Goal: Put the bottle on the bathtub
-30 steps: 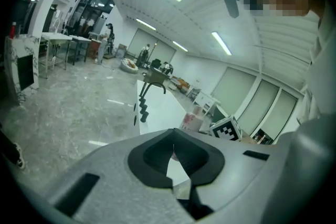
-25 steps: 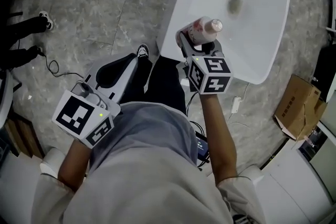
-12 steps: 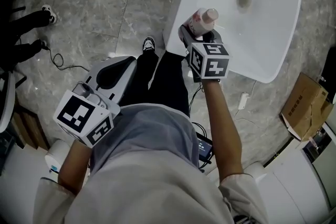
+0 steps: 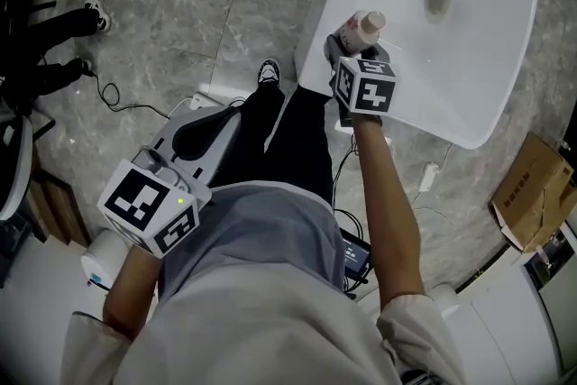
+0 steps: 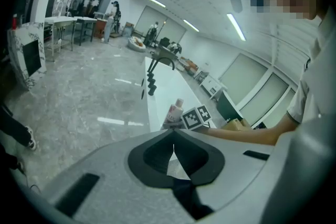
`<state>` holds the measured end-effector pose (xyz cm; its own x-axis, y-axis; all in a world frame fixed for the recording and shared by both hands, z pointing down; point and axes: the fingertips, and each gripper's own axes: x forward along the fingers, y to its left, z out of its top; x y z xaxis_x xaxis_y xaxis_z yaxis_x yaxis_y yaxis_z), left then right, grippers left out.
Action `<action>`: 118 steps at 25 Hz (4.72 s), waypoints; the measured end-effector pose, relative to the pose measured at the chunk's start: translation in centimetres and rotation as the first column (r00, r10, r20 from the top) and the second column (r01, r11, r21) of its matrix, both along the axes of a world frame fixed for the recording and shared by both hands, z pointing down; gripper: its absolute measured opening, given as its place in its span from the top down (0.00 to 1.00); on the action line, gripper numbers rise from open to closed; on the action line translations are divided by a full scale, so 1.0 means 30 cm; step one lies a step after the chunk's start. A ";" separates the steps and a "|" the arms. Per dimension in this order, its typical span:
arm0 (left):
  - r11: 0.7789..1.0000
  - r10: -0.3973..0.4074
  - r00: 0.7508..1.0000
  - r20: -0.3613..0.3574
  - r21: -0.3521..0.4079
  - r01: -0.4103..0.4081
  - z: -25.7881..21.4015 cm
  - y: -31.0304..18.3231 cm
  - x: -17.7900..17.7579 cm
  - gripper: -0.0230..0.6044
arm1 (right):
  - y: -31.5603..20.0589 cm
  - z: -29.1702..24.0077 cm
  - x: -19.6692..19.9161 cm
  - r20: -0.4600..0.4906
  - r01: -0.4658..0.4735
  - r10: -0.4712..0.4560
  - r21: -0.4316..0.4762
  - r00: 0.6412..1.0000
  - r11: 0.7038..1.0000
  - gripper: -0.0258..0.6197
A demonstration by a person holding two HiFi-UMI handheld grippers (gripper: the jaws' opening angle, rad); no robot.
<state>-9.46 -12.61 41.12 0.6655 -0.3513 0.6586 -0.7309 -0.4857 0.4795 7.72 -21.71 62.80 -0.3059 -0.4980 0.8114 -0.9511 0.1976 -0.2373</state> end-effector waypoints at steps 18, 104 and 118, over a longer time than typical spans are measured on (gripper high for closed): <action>0.999 0.021 0.999 0.030 -0.032 -0.020 0.047 0.025 -0.009 0.95 | -0.090 0.126 0.005 -0.082 -0.040 0.045 0.060 0.996 0.997 0.60; 0.950 0.103 0.982 -0.159 0.307 -0.050 -0.312 -0.089 0.039 0.95 | 0.373 -0.965 0.005 0.109 -0.193 0.163 0.406 0.981 0.893 0.94; 0.961 0.130 0.981 -0.147 0.264 -0.088 -0.266 -0.029 0.032 0.95 | 0.393 -0.918 -0.013 0.064 -0.187 0.176 0.345 0.982 0.920 0.94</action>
